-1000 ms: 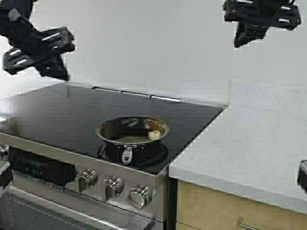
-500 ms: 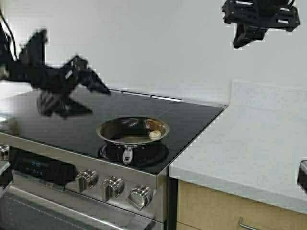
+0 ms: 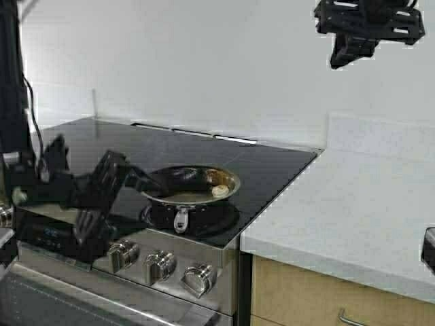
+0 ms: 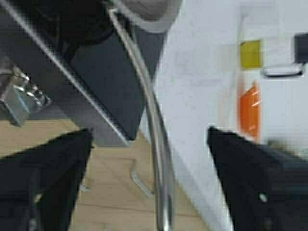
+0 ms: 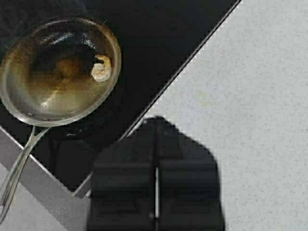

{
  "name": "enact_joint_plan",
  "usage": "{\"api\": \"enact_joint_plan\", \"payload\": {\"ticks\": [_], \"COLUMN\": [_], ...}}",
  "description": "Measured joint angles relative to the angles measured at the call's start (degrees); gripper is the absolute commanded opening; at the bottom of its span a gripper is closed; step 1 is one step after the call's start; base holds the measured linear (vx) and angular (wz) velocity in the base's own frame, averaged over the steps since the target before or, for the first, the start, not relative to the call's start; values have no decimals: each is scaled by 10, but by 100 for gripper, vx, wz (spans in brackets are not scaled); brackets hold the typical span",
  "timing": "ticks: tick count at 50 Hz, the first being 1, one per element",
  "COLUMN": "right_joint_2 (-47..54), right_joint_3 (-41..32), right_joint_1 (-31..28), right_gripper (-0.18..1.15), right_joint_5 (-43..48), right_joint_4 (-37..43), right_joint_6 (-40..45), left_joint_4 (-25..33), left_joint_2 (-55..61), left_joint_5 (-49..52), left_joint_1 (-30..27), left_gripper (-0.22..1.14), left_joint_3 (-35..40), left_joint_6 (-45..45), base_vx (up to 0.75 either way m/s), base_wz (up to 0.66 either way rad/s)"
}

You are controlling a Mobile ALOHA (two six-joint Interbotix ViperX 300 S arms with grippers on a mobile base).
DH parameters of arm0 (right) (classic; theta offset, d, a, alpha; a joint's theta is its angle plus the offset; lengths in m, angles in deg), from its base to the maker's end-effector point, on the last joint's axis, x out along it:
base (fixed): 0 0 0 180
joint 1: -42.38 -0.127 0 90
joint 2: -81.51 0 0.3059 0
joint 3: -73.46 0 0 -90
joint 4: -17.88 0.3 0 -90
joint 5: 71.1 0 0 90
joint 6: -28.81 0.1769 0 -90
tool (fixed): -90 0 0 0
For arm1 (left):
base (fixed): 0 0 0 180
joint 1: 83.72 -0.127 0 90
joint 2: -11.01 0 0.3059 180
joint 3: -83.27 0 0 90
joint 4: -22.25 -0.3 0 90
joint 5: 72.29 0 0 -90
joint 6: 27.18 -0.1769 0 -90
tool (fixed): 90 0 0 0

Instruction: Add oil to the pan and cook the shrimp and serve it

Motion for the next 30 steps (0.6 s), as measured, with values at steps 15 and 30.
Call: {"api": "enact_joint_plan", "payload": {"ticks": [15, 30], "right_joint_2": [0, 0], "right_joint_3": [0, 0], "right_joint_1": [0, 0], "right_gripper": [7, 7], "right_joint_5": [1, 0], "right_joint_4": [0, 0], "right_joint_6": [0, -1], "left_joint_4": [-5, 21], "left_joint_2": [84, 107], "left_joint_5": [-87, -90], "left_joint_1": [30, 96], "left_gripper": [102, 101], "left_joint_3": [84, 151], "left_joint_6": [99, 150], "base_vx": [0, 0], "base_wz": [0, 0]}}
